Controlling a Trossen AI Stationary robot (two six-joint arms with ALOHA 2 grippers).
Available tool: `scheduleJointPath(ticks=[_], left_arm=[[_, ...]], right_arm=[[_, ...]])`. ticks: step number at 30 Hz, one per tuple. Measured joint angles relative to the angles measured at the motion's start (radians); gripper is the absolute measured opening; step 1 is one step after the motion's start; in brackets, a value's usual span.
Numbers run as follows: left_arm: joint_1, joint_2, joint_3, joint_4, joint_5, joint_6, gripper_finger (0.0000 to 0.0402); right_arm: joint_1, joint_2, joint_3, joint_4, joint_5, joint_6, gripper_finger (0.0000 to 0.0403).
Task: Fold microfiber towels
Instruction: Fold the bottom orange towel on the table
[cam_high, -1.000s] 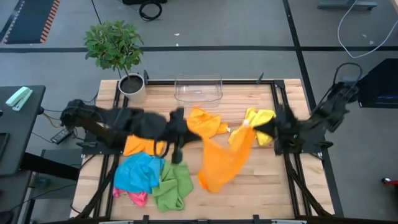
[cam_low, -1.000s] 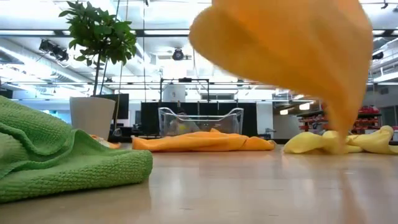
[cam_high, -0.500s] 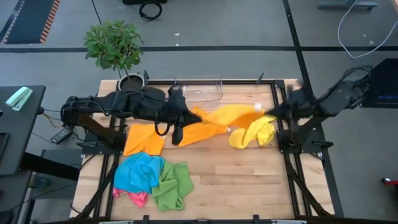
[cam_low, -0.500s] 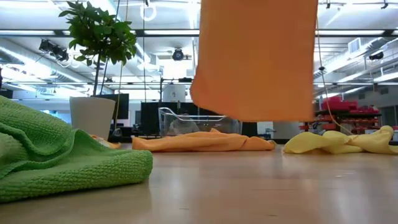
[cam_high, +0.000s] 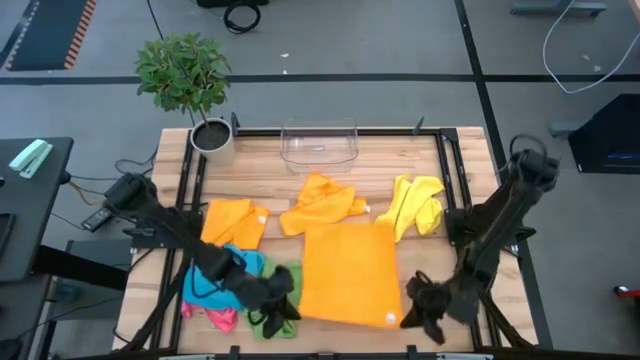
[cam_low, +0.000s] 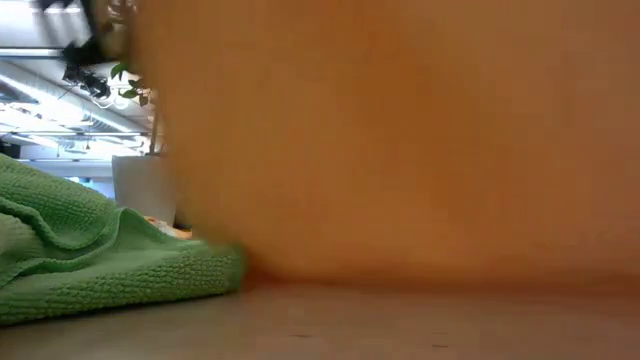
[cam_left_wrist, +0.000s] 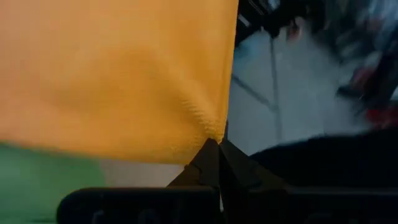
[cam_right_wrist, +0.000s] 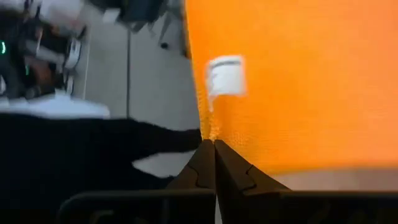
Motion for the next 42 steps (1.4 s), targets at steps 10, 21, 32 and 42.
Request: scheduleJointPath(ticks=[10,21,32,42], left_arm=[[0.04,0.02,-0.06,0.011,-0.044,-0.031,0.0002],[0.27,0.017,-0.06,-0.156,-0.032,0.163,0.0002],[0.371,0.017,-0.06,-0.201,0.003,0.267,0.0003],[0.435,0.017,-0.06,-0.22,0.021,0.299,0.0006]], right_arm=[[-0.052,0.124,0.061,-0.114,-0.007,0.171,0.0001],[-0.26,-0.015,0.06,-0.619,-0.001,0.158,0.0001],[-0.387,-0.005,0.025,-0.684,0.041,0.139,0.0001],[-0.421,-0.007,0.0,-0.693,0.051,0.147,0.0001]])
